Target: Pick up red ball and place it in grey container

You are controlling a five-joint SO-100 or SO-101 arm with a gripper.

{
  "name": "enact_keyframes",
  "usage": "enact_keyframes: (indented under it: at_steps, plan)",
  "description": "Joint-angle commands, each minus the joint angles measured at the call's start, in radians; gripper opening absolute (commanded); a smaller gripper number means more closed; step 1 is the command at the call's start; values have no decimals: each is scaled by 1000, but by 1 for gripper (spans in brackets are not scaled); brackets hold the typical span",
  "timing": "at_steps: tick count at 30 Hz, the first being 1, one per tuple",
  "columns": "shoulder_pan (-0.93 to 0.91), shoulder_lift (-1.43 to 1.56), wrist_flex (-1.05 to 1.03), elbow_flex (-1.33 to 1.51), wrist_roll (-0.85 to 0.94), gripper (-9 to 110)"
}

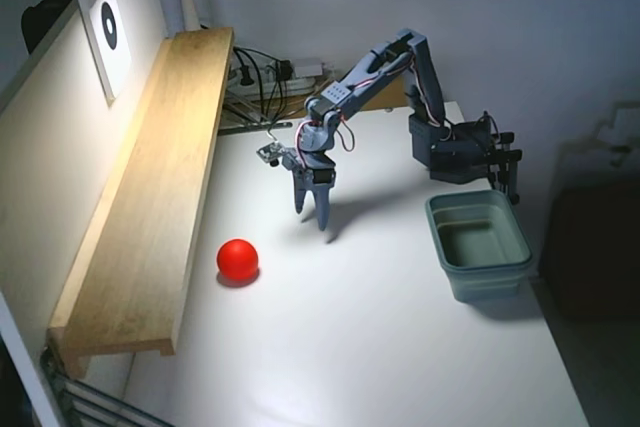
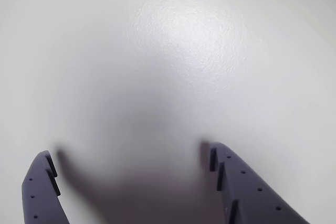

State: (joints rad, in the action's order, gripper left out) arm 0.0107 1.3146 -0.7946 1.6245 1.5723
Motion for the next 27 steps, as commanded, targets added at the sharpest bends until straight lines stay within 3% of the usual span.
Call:
enact_keyframes:
  at_steps: [1, 27]
  plan:
    - [18, 22, -13, -48, -2, 38]
    - [18, 22, 212, -48, -2, 38]
